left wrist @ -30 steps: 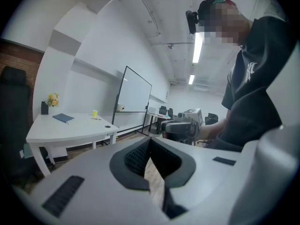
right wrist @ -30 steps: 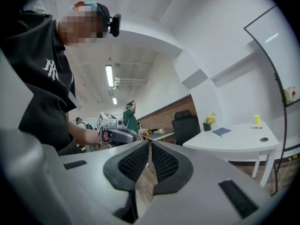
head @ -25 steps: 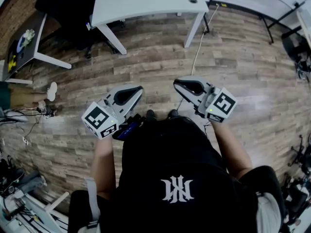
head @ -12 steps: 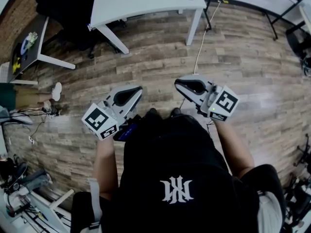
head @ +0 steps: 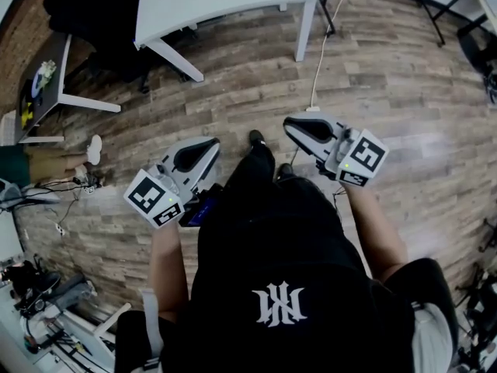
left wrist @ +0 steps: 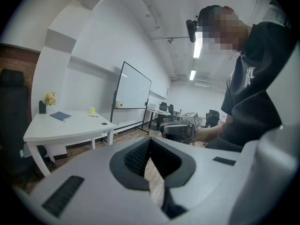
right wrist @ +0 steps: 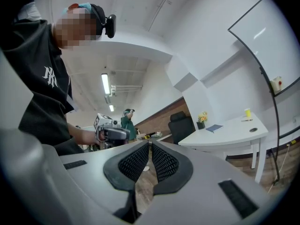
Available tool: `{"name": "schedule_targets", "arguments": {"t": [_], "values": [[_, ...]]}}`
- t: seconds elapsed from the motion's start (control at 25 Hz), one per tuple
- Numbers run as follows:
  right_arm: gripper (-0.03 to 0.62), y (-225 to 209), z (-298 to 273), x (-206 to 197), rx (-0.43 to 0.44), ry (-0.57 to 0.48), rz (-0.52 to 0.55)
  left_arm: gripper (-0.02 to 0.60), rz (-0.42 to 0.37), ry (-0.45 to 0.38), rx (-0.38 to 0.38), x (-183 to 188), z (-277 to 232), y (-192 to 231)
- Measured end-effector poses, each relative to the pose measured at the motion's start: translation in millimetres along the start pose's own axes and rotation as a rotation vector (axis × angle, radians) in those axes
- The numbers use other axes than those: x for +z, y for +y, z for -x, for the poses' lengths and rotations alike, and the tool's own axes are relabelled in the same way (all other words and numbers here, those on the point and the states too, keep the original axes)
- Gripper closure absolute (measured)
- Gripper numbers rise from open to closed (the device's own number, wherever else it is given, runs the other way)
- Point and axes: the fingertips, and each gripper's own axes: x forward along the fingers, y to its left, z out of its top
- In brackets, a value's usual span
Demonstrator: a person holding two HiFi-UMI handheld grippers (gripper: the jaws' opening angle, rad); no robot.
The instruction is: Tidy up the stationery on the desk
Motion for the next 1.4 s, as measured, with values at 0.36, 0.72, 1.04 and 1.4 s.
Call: {"name": "schedule_targets", "arguments": {"t": [0.36, 0.72, 1.04, 1.4], "values": [[0.549, -26.4, 1.7, -1.6, -0.057, 0.007, -0.021, 0.58, 0.03, 0.012, -0.058, -5.1, -21.9, 20.0], [0.549, -101.7, -28.3, 3.4, -0.137, 0.043, -0.042, 0.58, 0.065, -0.03, -0.06, 5.3, -49.4, 89.8], [0.549, -181.6, -84.6, 33.2, -0.121, 0.118, -0.015, 0.58, 0.112, -0.084, -0.029, 32.6, -74.0, 197.4], [0.549, -260.2, -127.0, 75.3, -0.222, 0.07, -0.013, 0.58, 0.112, -0.141, -0.061, 66.4, -101.7, 282.7]]}}
